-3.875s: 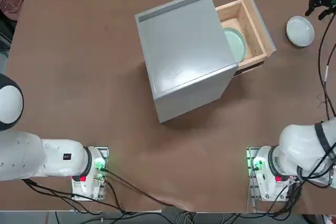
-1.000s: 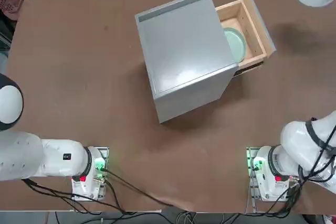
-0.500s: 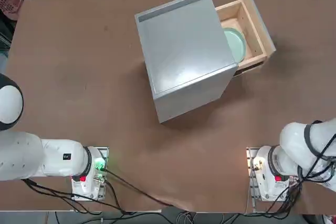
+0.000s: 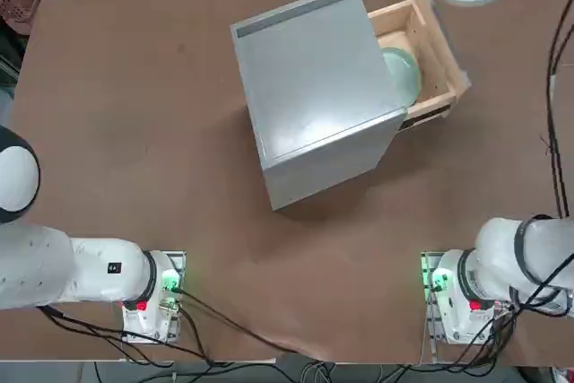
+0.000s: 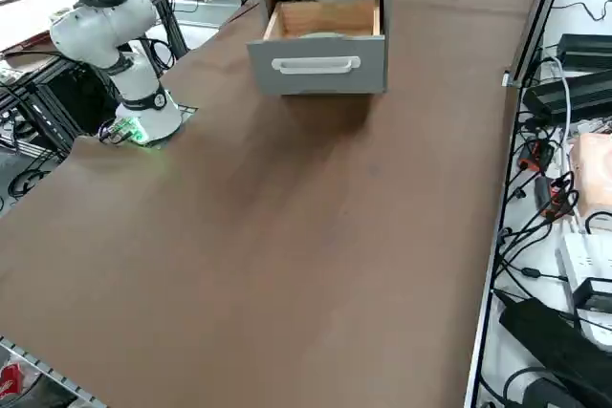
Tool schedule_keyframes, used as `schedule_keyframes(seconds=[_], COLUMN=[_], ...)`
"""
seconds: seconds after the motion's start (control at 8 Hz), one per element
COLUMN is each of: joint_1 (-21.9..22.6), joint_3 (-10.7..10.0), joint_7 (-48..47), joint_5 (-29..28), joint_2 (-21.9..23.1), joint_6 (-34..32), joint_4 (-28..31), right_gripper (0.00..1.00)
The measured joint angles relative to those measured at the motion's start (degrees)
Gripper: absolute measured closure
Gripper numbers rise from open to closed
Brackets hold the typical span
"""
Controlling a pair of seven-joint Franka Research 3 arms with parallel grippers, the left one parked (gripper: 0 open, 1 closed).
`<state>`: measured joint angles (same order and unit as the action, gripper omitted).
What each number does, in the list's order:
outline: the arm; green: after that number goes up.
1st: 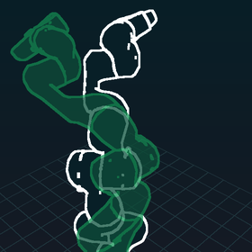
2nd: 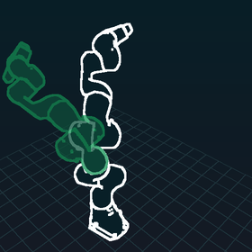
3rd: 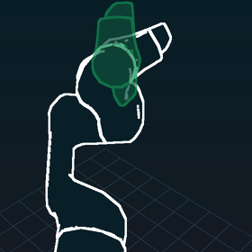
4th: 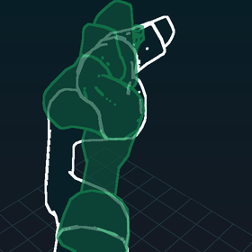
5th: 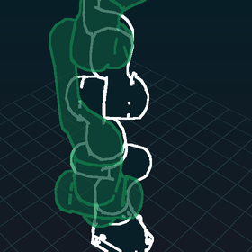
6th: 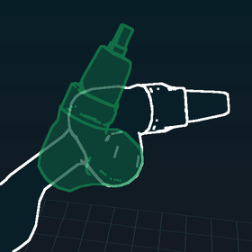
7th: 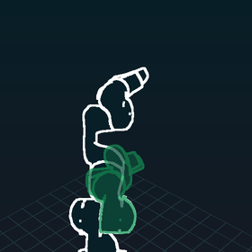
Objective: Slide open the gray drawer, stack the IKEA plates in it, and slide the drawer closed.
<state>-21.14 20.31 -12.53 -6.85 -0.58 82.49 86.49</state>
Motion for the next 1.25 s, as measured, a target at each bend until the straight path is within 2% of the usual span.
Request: schedule_keyframes(seconds=[0.25,0.5,1.25], joint_1=[4.0,6.3,7.2], joint_3=[0.0,0.3,9.2], joint_7=[-3.0,-3.8,-14.3], joint_5=[0.1,1.5,10.0], joint_2=[5.5,8.9,9.4], joint_6=[6.0,11.1,15.5], joint_4=[10.1,18.6,25.9], right_gripper=[1.0,1.0,1.0])
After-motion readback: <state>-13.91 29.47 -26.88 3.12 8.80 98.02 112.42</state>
